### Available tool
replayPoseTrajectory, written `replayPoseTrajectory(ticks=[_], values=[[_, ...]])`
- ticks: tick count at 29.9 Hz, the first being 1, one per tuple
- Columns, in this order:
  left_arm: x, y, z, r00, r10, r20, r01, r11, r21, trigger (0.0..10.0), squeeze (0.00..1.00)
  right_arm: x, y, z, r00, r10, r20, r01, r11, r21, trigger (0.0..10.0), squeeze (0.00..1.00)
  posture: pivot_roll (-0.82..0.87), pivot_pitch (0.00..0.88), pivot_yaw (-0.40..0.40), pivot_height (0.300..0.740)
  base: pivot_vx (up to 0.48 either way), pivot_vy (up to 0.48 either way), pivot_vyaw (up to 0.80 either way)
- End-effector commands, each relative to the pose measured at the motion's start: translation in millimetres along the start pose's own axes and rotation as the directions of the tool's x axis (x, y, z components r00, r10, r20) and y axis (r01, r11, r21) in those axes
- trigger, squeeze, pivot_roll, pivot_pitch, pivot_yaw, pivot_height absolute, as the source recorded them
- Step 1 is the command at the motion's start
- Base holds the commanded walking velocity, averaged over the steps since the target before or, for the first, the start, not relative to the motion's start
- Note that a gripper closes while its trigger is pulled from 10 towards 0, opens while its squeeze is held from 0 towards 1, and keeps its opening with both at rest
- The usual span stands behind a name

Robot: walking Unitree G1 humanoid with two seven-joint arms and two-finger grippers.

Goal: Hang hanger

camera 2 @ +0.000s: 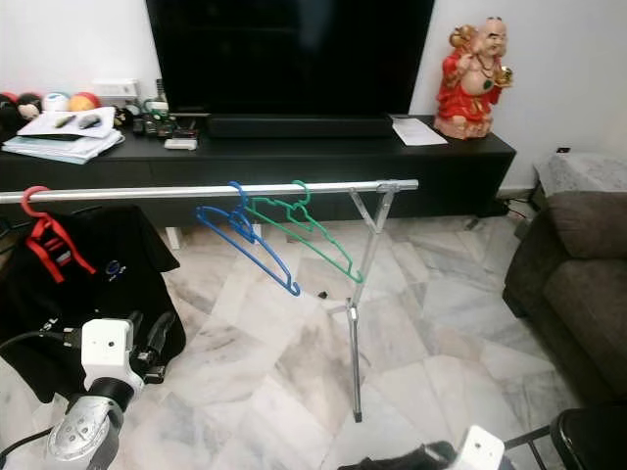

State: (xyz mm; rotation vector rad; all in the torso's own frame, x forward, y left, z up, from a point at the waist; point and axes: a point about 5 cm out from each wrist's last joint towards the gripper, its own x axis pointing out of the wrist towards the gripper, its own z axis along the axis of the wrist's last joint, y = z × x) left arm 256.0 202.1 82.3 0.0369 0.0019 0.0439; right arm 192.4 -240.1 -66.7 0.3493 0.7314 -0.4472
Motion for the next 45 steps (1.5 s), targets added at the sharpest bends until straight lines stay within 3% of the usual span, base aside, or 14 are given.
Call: replayPoseTrajectory(ticks=[1,6,21,24,26,35,45], values=[[0.4,-1.2,3.6,1.000,-0.004,-0.002,0.004,1.000,0.000,10.0,0.00,-1.1,-4.0,-4.3,1.000,-0.013,-0.023,0.013,1.000,-0.008,10.0,0.00,0.08,0.000,-0.029,0.740,0.000,0.000,0.00],[2.6,1.6,3.5,1.000,0.003,-0.019,-0.003,1.000,-0.009,10.0,0.00,-4.8,-8.5,-17.0,0.997,-0.012,-0.073,0.008,0.998,-0.060,10.0,0.00,0.08,0.000,-0.025,0.740,0.000,0.000,0.00],[8.6,-1.6,-10.1,0.998,-0.034,-0.053,0.034,0.999,0.000,10.0,0.00,-7.3,-8.0,-26.4,0.995,-0.025,-0.100,0.017,0.997,-0.079,10.0,0.00,0.08,0.000,-0.015,0.740,0.050,0.000,0.00],[8.8,-2.3,-11.9,0.998,-0.034,-0.058,0.034,0.999,-0.002,10.0,0.00,-5.9,-12.5,-16.6,0.998,-0.057,-0.039,0.054,0.996,-0.072,10.0,0.00,0.09,0.000,-0.015,0.740,0.251,0.000,0.00],[8.3,-2.1,-14.5,0.997,-0.034,-0.063,0.034,0.999,-0.002,10.0,0.00,-2.9,-13.8,5.1,0.992,-0.089,0.085,0.098,0.990,-0.103,10.0,0.00,0.08,0.000,-0.014,0.740,0.251,0.000,0.00],[8.8,-1.3,-22.1,0.996,-0.037,-0.077,0.037,0.999,0.000,10.0,0.00,1.2,10.7,45.2,0.957,0.018,0.290,0.021,0.991,-0.132,10.0,0.00,0.07,0.000,-0.011,0.740,0.252,0.000,0.00],[9.8,-2.5,-29.1,0.996,-0.036,-0.079,0.036,0.999,-0.004,10.0,0.00,2.8,20.8,48.4,0.956,0.056,0.287,0.000,0.981,-0.192,10.0,0.00,0.08,0.000,-0.018,0.740,0.252,0.000,0.00]])
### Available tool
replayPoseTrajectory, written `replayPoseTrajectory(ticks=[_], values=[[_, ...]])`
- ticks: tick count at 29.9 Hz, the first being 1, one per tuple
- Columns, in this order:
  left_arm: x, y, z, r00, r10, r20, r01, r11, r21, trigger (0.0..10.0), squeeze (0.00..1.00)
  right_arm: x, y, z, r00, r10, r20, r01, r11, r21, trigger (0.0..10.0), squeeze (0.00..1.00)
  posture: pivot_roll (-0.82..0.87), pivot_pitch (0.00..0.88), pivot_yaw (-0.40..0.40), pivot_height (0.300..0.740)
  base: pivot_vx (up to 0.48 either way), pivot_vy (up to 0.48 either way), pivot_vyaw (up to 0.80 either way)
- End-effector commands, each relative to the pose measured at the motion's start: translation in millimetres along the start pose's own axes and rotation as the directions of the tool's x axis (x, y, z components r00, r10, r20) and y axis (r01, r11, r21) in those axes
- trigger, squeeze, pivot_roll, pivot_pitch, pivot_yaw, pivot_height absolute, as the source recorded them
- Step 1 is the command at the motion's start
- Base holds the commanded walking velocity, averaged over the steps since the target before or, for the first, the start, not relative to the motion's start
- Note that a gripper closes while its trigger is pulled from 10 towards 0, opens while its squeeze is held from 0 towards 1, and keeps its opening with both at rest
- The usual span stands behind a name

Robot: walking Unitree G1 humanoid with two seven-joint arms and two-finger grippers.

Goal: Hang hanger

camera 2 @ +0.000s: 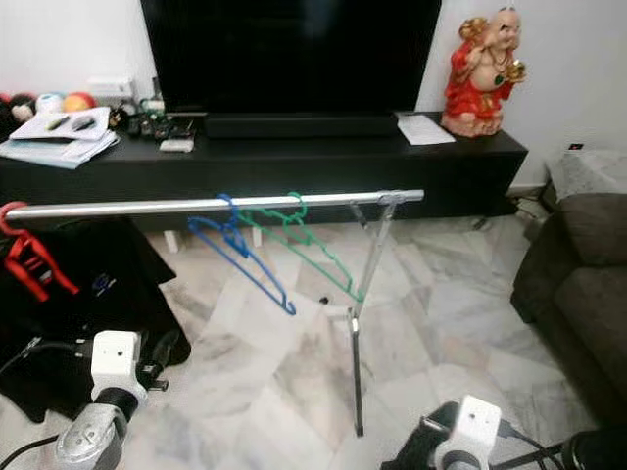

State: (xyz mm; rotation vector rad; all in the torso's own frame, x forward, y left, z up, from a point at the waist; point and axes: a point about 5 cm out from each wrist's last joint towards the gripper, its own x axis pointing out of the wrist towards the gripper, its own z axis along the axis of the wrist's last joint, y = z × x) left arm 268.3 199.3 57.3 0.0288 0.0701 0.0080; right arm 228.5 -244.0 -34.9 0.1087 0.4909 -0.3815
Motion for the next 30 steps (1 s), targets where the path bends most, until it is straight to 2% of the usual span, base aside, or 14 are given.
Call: replayPoseTrajectory(ticks=[1,26,30], values=[[-2.0,1.8,-4.6,1.000,0.002,-0.011,-0.002,1.000,0.004,10.0,0.00,1.7,0.9,4.1,1.000,-0.001,0.014,0.001,1.000,0.002,10.0,0.00,0.08,0.000,-0.019,0.740,0.251,0.000,0.00],[0.6,-0.5,-8.0,1.000,-0.012,-0.001,0.012,1.000,0.009,10.0,0.00,-0.7,1.0,-4.5,0.999,0.007,-0.033,-0.007,1.000,-0.014,10.0,0.00,0.08,0.000,-0.019,0.740,0.251,0.000,0.00],[1.0,-1.0,-8.0,1.000,-0.019,-0.002,0.019,1.000,0.014,10.0,0.00,-0.9,1.2,-4.9,0.999,0.007,-0.036,-0.007,1.000,-0.015,10.0,0.00,0.08,0.000,-0.020,0.740,0.000,0.000,0.00]])
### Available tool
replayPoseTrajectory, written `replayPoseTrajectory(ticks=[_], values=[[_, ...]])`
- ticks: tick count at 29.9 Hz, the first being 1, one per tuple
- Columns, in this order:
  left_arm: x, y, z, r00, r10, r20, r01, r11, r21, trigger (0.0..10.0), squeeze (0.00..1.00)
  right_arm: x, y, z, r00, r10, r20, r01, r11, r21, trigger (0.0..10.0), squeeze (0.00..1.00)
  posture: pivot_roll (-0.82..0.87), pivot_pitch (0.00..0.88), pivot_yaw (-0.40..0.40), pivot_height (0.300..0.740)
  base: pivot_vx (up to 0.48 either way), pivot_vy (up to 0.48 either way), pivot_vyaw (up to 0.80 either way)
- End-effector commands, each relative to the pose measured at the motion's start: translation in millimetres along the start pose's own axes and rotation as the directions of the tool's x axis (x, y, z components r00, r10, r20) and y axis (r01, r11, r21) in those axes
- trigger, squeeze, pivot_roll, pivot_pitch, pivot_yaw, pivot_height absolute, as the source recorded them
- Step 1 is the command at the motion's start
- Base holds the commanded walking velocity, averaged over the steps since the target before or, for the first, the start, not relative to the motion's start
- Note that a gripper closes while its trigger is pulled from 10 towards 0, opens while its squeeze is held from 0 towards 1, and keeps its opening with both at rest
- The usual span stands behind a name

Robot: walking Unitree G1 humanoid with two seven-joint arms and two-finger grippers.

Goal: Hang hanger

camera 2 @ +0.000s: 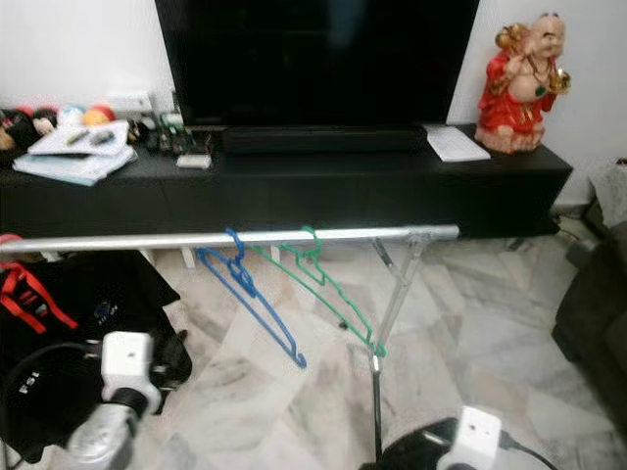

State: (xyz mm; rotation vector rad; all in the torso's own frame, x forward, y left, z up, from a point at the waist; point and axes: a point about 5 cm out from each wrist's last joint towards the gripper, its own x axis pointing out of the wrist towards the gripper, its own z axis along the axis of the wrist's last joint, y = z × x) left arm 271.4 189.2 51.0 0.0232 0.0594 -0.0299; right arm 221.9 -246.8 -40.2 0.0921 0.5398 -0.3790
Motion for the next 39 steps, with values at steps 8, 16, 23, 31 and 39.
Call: replayPoseTrajectory(ticks=[8,16,23,31,39], values=[[-1.5,7.5,-2.2,1.000,0.003,-0.022,-0.002,0.999,0.052,10.0,0.00,1.1,6.5,1.8,1.000,0.014,0.001,-0.014,1.000,0.004,10.0,0.00,0.08,0.000,-0.022,0.740,0.000,0.000,0.00],[-1.5,7.8,-1.8,1.000,0.011,-0.020,-0.010,0.999,0.051,10.0,0.00,0.9,7.9,0.8,1.000,0.023,-0.005,-0.023,1.000,0.002,10.0,0.00,0.08,0.000,-0.024,0.740,0.000,-0.459,0.00],[-1.6,8.4,-1.3,1.000,0.019,-0.018,-0.018,0.998,0.053,10.0,0.00,0.6,8.1,-0.8,0.999,0.029,-0.017,-0.029,1.000,-0.004,10.0,0.00,0.08,0.000,-0.029,0.740,0.000,-0.469,0.00],[-1.5,10.0,-1.3,0.999,0.031,-0.019,-0.030,0.998,0.054,10.0,0.00,0.5,6.9,-1.5,0.999,0.030,-0.023,-0.030,1.000,-0.009,10.0,0.00,0.08,0.000,-0.032,0.740,0.000,-0.464,0.00],[-2.3,12.9,-3.0,0.998,0.059,-0.026,-0.058,0.997,0.047,10.0,0.00,0.0,5.8,-4.4,0.998,0.044,-0.049,-0.046,0.998,-0.044,10.0,0.00,0.08,0.000,-0.044,0.740,0.000,-0.030,0.00]])
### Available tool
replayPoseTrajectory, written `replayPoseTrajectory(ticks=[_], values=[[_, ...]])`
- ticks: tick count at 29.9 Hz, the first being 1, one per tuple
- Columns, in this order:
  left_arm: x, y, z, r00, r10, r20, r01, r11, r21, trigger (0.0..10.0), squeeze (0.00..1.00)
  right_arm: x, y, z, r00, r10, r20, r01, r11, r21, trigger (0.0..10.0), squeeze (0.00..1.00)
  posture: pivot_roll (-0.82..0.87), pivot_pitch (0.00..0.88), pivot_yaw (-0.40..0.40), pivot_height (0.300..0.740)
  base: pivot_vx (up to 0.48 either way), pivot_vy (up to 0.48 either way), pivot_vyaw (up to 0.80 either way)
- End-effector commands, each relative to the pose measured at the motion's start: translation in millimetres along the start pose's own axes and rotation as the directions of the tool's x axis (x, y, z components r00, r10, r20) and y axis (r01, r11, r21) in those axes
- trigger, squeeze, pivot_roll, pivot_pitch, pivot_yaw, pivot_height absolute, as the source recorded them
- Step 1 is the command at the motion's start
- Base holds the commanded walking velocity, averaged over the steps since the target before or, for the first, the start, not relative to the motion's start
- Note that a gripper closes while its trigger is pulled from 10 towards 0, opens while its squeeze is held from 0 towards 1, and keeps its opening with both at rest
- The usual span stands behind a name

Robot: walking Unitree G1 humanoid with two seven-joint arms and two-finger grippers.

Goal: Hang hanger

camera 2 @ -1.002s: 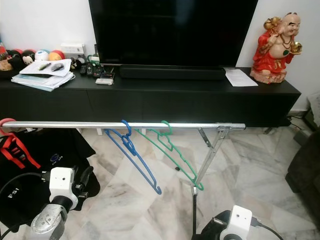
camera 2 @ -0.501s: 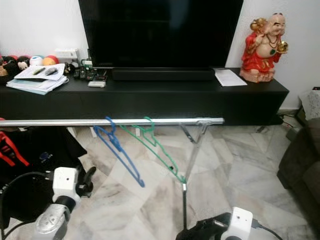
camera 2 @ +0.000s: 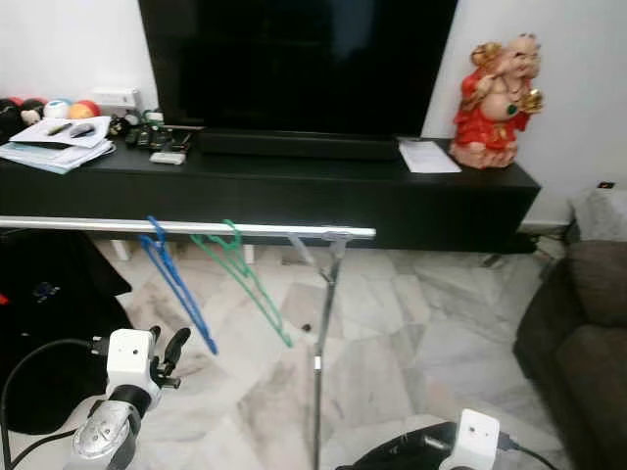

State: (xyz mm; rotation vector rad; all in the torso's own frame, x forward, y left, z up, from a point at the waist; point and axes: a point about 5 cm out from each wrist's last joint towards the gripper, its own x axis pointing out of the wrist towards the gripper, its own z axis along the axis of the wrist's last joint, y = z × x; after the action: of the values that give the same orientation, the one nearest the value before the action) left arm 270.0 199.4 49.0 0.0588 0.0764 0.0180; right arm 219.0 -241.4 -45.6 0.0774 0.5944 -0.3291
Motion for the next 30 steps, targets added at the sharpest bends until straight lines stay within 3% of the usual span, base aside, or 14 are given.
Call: replayPoseTrajectory(ticks=[1,16,23,30], values=[[-0.6,2.8,-0.8,1.000,0.010,-0.009,-0.010,1.000,0.012,10.0,0.00,1.2,1.7,2.7,1.000,0.005,0.004,-0.005,1.000,-0.009,10.0,0.00,0.08,0.000,-0.044,0.740,0.000,0.000,0.00],[-1.2,1.7,0.1,1.000,0.012,0.005,-0.012,1.000,-0.007,10.0,0.00,0.0,-1.9,-1.6,1.000,0.002,-0.019,-0.003,1.000,-0.026,10.0,0.00,0.08,0.000,-0.048,0.740,0.000,0.000,0.80],[-0.8,-3.3,-0.9,0.999,-0.036,-0.006,0.036,0.999,-0.017,10.0,0.00,0.2,-3.6,-2.1,0.999,-0.010,-0.031,0.010,1.000,-0.011,10.0,0.00,0.08,0.000,-0.049,0.740,0.000,0.000,0.00],[-1.8,-8.2,-2.9,0.997,-0.080,-0.019,0.080,0.997,-0.003,10.0,0.00,0.4,-3.6,-2.1,0.999,-0.008,-0.035,0.008,1.000,-0.012,10.0,0.00,0.08,0.000,-0.053,0.740,0.275,0.000,0.00]])
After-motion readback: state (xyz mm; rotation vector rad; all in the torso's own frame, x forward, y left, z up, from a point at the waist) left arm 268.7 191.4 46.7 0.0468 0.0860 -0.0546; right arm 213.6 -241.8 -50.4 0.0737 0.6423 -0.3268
